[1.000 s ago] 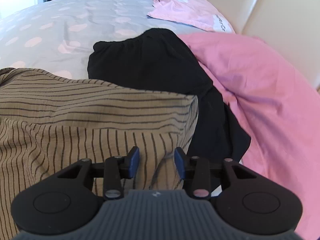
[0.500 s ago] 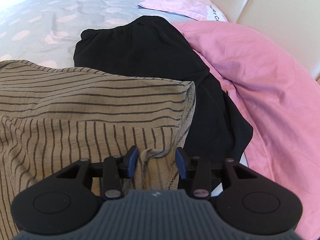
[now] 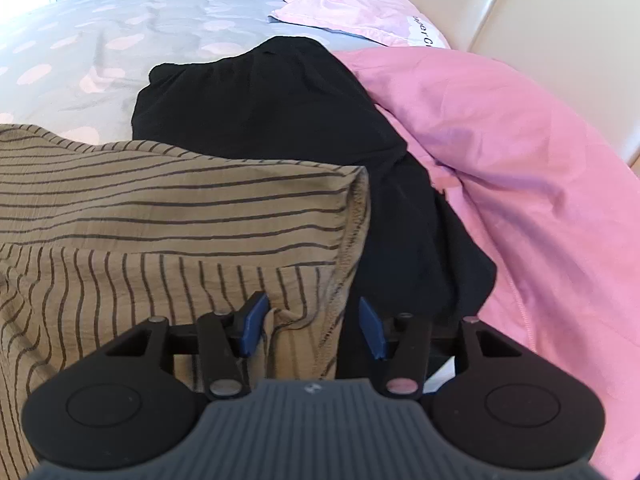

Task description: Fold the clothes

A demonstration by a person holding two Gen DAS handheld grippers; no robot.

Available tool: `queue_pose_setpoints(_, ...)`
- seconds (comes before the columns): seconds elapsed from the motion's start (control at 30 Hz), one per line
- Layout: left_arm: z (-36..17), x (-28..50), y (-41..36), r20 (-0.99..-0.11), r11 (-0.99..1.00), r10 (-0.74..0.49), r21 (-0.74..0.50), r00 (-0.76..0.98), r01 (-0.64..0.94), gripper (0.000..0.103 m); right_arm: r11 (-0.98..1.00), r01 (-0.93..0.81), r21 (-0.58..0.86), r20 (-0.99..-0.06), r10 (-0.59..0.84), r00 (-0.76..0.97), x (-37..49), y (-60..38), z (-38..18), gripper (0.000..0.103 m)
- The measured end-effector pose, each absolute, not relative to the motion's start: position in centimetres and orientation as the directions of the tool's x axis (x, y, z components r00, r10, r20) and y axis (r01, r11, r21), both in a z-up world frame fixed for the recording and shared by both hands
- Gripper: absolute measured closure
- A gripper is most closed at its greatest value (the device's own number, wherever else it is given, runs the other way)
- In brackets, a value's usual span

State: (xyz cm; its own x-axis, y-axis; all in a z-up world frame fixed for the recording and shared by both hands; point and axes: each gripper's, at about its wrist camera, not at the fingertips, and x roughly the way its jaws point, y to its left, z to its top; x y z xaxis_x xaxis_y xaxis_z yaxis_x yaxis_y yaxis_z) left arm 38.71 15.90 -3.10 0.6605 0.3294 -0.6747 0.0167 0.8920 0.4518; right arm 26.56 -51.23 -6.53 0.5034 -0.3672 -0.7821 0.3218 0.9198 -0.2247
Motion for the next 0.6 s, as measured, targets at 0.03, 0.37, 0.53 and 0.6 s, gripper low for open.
queue_pose_setpoints(0.03, -2.8, 38.4, 15.9, -0.667, 0.892, 0.326, 0.451, 0.669, 0.015, 0.057, 0.919, 0.326, -0.221, -0.78, -0.367, 0.506, 26.4, -51.4, -6.1, 0.049)
queue_pose_setpoints(0.37, 2.8, 32.1, 14.7, -0.707, 0.928, 0.233, 0.366, 0.667, 0.064, 0.053, 0.941, 0.303, -0.153, -0.786, -0.301, 0.54, 21.0, -51.1, -0.4, 0.059)
queue_pose_setpoints(0.53, 5.3, 26.0, 13.2, -0.728, 0.92, 0.173, 0.36, 0.664, 0.154, 0.051, 0.979, 0.182, -0.094, -0.791, -0.184, 0.583, 15.0, -48.4, 2.3, 0.059)
queue_pose_setpoints(0.6, 6.0, 23.2, 12.7, -0.737, 0.92, 0.139, 0.343, 0.662, 0.189, 0.05, 0.989, 0.128, -0.07, -0.794, -0.133, 0.594, 12.2, -47.4, 3.0, 0.059)
